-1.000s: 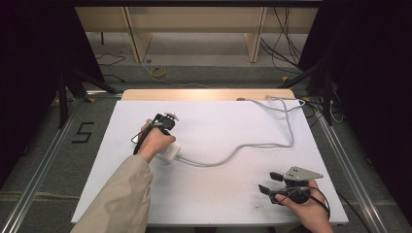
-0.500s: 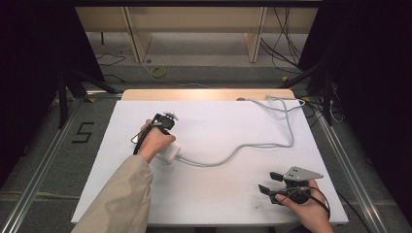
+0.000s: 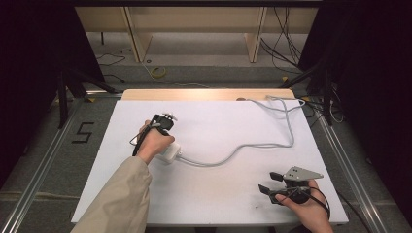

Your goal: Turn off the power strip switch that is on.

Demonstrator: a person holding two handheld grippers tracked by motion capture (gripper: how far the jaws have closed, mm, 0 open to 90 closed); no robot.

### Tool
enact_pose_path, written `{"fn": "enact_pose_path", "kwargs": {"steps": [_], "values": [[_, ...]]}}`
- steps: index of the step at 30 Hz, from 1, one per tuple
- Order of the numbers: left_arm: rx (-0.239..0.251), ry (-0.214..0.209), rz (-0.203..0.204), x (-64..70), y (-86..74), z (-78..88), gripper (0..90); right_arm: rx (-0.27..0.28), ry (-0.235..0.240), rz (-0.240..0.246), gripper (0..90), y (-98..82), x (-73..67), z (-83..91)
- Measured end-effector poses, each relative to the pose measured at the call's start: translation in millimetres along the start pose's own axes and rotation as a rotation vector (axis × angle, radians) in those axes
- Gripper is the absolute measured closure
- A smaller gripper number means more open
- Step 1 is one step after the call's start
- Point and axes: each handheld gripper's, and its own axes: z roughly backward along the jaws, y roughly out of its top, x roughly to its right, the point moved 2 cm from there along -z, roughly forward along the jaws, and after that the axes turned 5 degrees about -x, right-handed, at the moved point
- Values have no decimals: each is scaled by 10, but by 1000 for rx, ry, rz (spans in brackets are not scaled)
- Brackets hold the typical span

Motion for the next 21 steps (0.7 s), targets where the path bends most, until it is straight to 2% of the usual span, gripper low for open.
{"fn": "enact_pose_path", "kwargs": {"steps": [5, 7, 9, 12, 14, 16, 21], "values": [[18, -16, 9, -22, -18, 2, 900, 0, 0, 2, 329, 0, 2, 0], [69, -16, 23, -41, -28, 19, 899, 2, 0, 2, 329, 0, 4, 2], [67, -7, 16, -63, -55, 42, 898, 3, -1, 0, 329, 1, 6, 2], [120, -22, 17, -87, -130, 66, 897, 2, -1, 2, 329, 1, 7, 0], [156, -12, 16, -104, -182, 86, 897, 1, -1, -1, 329, 1, 6, -1], [191, -18, 30, -114, -224, 115, 895, 2, -1, 0, 329, 3, 7, -6], [238, -25, 40, -142, -302, 199, 846, 0, -3, -1, 329, 4, 3, -5]]}}
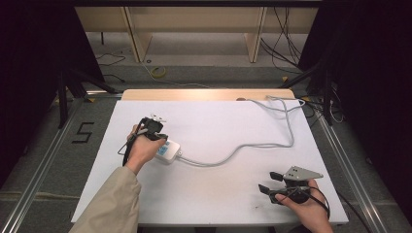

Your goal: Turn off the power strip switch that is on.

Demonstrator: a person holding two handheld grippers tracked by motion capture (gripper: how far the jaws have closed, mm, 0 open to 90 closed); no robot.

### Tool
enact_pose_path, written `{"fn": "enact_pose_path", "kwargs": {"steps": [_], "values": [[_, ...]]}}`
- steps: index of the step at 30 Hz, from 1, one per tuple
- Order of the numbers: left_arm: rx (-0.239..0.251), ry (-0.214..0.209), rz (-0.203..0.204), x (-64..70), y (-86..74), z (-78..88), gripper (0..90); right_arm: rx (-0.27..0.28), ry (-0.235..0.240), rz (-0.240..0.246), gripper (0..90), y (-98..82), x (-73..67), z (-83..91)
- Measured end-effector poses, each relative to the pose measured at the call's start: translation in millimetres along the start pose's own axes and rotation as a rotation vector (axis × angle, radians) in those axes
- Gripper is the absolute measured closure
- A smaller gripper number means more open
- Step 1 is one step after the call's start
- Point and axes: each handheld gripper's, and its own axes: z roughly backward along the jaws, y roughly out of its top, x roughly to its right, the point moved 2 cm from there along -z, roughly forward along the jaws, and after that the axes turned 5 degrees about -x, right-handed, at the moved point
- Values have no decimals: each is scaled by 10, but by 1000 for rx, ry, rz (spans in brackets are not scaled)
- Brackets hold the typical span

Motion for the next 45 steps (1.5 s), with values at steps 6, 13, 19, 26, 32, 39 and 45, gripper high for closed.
{"fn": "enact_pose_path", "kwargs": {"steps": [6, 13, 19, 26, 32, 39, 45], "values": [[41, -18, 16, -25, -55, 99, 812, 0, -1, -1, 329, -1, 1, 1], [102, -62, 9, -1, -117, 176, 712, -1, 0, 0, 329, -2, 3, 2], [169, -116, -87, 61, -183, 221, 496, 1, -2, 0, 329, -1, 5, 5], [218, -125, -96, 117, -330, 282, 349, 4, -3, 1, 329, -1, 4, 5], [270, -145, -84, 151, -410, 399, 335, 10, -5, 2, 329, 3, 3, 7], [310, -166, -108, 183, -502, 472, 318, 19, -4, 4, 327, 9, -1, 19], [330, -177, -138, 197, -620, 525, 303, 25, -3, 5, 326, 11, -1, 20]]}}
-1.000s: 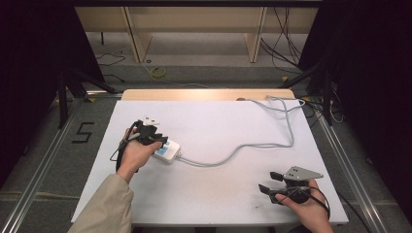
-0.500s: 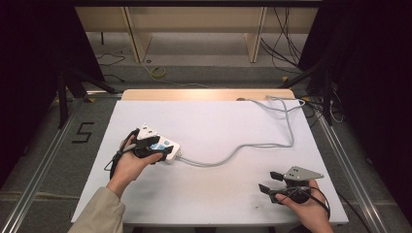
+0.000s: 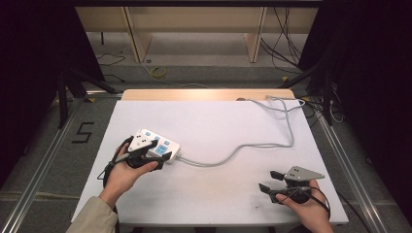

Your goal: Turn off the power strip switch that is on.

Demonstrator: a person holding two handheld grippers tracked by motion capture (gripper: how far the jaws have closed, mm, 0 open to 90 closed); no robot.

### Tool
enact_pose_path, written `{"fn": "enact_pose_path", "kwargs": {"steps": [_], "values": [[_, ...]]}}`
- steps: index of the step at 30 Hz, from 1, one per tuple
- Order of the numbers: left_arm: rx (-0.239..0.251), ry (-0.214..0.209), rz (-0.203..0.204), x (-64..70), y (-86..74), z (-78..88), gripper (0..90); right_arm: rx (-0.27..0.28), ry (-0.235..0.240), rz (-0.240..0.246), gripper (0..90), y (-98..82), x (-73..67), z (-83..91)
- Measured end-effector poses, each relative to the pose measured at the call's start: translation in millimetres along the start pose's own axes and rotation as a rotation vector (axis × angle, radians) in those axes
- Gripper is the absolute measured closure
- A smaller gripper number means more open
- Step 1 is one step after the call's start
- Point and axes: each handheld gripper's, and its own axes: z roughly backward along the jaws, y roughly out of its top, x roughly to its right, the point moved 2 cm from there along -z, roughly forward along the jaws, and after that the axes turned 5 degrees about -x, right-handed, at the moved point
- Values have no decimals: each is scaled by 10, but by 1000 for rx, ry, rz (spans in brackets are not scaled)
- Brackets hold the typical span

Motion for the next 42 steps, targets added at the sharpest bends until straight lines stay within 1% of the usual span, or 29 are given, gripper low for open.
{"fn": "enact_pose_path", "kwargs": {"steps": [4, 8, 11, 16, 23, 24, 29, 31, 33, 37, 38, 42], "values": [[-2, -9, -6, 48, -80, 27, 292, 1, 0, 1, 325, 3, -5, 3], [-13, -18, -22, 85, -165, 31, 273, -2, 2, 12, 323, 4, -13, -1], [-20, -16, -24, 91, -223, 45, 252, -2, 6, 14, 322, 6, -21, 1], [-16, -15, -34, 85, -305, 90, 225, -1, 6, 15, 322, 6, -17, 2], [-17, -3, -39, 78, -464, 126, 215, -1, 6, 23, 322, 9, -23, 2], [-16, 2, -45, 78, -485, 133, 213, -2, 6, 23, 322, 8, -23, 2], [-7, 18, -30, 70, -574, 185, 212, -1, 7, 26, 322, 10, -26, -1], [-15, 24, -27, 62, -611, 196, 212, -2, 10, 31, 322, 11, -27, 0], [-22, 28, -24, 68, -633, 192, 212, -5, 10, 34, 322, 12, -30, 4], [-37, 47, -53, 82, -626, 163, 209, -2, 7, 41, 322, 20, -39, 4], [-39, 50, -54, 85, -623, 155, 209, -1, 8, 43, 321, 21, -40, 3], [-44, 45, -59, 94, -626, 142, 209, -3, 7, 49, 319, 23, -42, 1]]}}
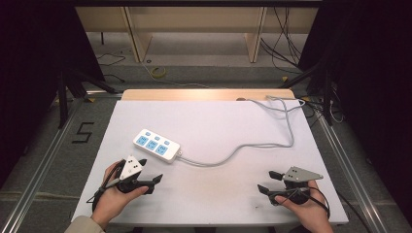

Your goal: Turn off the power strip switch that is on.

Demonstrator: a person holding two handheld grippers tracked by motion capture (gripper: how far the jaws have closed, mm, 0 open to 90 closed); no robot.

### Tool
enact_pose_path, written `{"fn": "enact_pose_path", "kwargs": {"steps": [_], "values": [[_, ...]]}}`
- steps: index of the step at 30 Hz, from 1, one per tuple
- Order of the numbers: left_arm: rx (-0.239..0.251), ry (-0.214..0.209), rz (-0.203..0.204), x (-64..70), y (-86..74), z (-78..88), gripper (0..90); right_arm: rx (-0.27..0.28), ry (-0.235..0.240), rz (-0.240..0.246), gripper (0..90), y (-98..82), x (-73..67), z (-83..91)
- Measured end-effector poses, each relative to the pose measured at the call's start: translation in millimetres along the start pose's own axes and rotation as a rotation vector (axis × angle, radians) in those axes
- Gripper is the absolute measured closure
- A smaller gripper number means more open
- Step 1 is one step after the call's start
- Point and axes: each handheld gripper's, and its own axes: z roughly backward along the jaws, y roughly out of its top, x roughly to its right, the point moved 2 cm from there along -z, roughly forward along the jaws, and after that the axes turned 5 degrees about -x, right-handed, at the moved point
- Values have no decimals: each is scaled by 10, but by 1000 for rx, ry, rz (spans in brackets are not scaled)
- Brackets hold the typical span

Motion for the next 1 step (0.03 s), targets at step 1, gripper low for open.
{"fn": "enact_pose_path", "kwargs": {"steps": [1], "values": [[-1, -5, 1, 5, -2, -3, 209, 0, -1, 0, 319, 1, -1, 0]]}}
